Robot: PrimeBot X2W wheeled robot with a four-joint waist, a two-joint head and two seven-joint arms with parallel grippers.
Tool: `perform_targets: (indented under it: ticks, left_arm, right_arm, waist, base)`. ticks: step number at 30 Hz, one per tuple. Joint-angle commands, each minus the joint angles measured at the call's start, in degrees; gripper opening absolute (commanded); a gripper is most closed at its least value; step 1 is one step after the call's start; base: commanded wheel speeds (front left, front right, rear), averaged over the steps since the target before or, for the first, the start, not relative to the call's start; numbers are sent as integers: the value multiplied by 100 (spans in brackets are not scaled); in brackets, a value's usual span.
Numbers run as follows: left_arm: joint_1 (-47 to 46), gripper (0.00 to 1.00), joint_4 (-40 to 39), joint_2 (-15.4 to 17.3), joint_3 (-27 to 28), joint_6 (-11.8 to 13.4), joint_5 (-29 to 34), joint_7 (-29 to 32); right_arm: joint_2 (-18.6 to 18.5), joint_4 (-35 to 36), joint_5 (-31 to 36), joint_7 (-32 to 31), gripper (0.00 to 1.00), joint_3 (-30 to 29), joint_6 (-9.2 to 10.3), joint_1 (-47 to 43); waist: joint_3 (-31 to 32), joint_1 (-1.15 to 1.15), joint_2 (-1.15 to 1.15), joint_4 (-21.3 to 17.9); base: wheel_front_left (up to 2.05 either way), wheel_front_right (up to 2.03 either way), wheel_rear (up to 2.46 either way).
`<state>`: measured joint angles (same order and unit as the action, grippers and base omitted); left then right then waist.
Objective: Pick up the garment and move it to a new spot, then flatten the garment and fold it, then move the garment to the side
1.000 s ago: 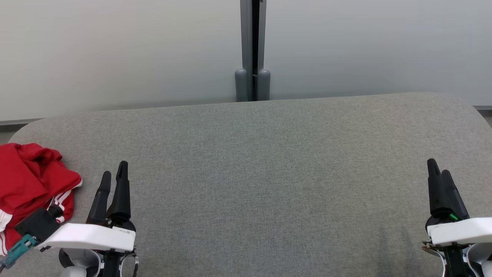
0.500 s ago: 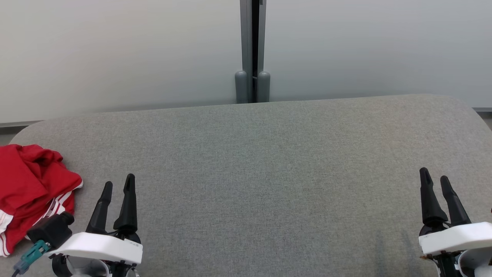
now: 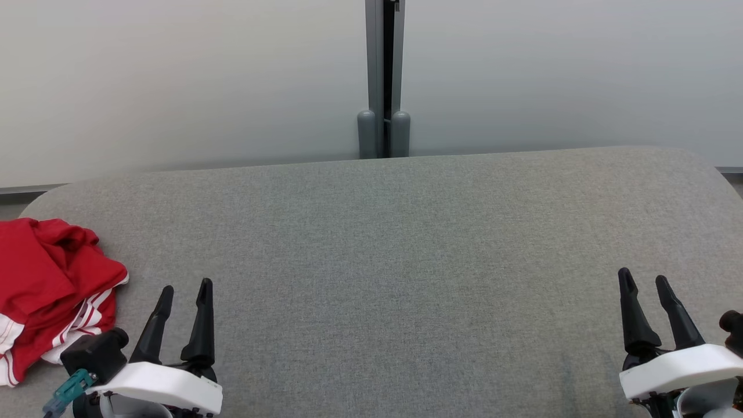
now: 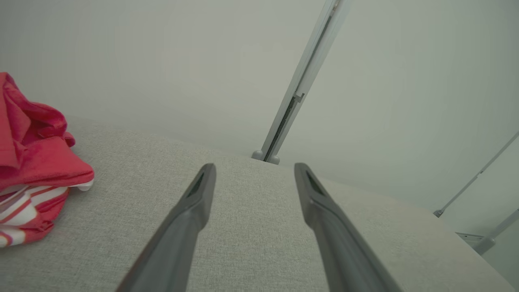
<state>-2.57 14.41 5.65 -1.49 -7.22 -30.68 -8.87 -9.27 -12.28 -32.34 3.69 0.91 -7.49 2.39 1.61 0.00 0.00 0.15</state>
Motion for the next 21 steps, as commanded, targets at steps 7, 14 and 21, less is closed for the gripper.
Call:
perform_targets:
  ticks: [7,14,21]
  left_arm:
    - [37,100,107,36,-45,5,487,-142]
    - [54,100,182,22,-31,14,776,-226]
    - [37,100,283,35,-16,58,1163,-310]
  right_arm:
    - [-81,-29,511,111,100,60,0,24]
    - [-91,-34,823,122,100,86,0,-9]
    - [-101,-23,1145,168,100,128,0,-20]
  waist:
    - [33,0,0,-6]
    - [52,0,0,-13]
    - [66,0,0,-20]
  base:
    - [0,0,0]
    - [0,0,0]
    - [0,0,0]
